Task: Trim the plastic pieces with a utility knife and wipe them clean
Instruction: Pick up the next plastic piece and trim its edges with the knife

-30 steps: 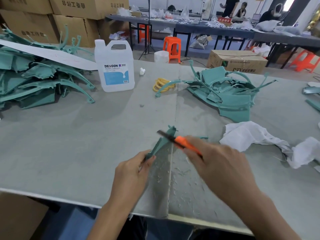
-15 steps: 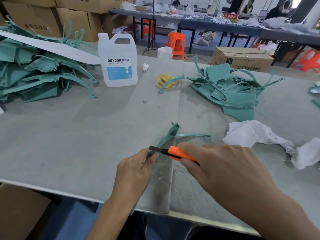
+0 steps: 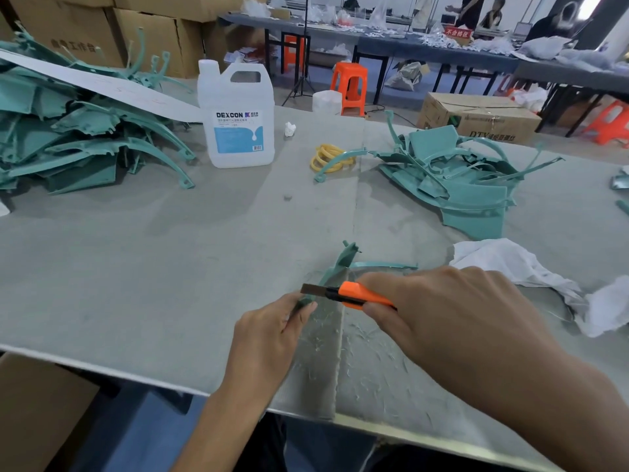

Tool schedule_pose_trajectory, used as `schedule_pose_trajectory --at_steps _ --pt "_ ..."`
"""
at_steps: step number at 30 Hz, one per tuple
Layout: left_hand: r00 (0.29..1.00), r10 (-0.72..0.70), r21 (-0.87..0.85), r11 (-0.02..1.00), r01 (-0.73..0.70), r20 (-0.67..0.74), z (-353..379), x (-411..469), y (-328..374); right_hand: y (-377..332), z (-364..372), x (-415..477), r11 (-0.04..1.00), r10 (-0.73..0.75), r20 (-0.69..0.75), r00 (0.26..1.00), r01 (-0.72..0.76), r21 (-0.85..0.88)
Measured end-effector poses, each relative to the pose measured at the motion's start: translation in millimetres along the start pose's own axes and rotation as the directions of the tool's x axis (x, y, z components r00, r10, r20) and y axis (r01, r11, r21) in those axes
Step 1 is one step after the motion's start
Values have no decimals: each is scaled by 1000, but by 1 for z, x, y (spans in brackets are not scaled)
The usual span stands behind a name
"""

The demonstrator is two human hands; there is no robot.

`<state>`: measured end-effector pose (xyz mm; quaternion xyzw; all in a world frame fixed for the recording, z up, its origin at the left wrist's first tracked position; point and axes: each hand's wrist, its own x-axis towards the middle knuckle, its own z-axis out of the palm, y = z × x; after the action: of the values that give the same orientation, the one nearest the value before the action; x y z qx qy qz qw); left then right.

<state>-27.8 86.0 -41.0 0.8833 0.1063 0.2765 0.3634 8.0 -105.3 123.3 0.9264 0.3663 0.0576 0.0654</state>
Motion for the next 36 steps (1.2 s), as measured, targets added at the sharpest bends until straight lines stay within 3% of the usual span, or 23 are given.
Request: schedule_pose_trajectory --at_steps 5,9,11,13,15,18,21,24,28,32,36 --pt "999 15 24 1000 -16 32 -2 -3 3 14 -9 13 997 32 -3 999 -32 -72" --pt "999 24 -13 1000 -24 45 -4 -8 6 50 -2 33 971 186 3 983 -184 -151" --pt "999 33 -24 999 -33 21 -2 -7 6 59 13 34 973 225 14 974 -224 -56" --pt "998 48 -28 998 -49 -27 1 -6 6 54 30 28 947 245 20 969 -244 209" --pt "989 84 -3 996 -85 -118 7 -8 6 36 46 19 788 261 22 965 -227 572" --pt "943 214 116 975 -190 -254 15 -13 15 3 63 12 467 299 35 954 -179 866" --pt "869 402 238 909 -341 -290 18 -19 24 -9 73 10 133 339 87 937 -139 981" --pt "849 452 253 885 -390 -272 13 -21 26 -2 75 6 -25 368 120 922 -119 993" --pt "882 438 369 859 -354 -174 -1 -15 11 23 78 9 -23 256 144 956 -143 989" --pt "842 539 461 749 -476 -8 -14 -17 -10 53 87 22 -83 72 294 953 -288 954" --pt "796 586 413 694 -590 154 -13 -17 -7 58 98 33 70 31 298 954 -299 952"
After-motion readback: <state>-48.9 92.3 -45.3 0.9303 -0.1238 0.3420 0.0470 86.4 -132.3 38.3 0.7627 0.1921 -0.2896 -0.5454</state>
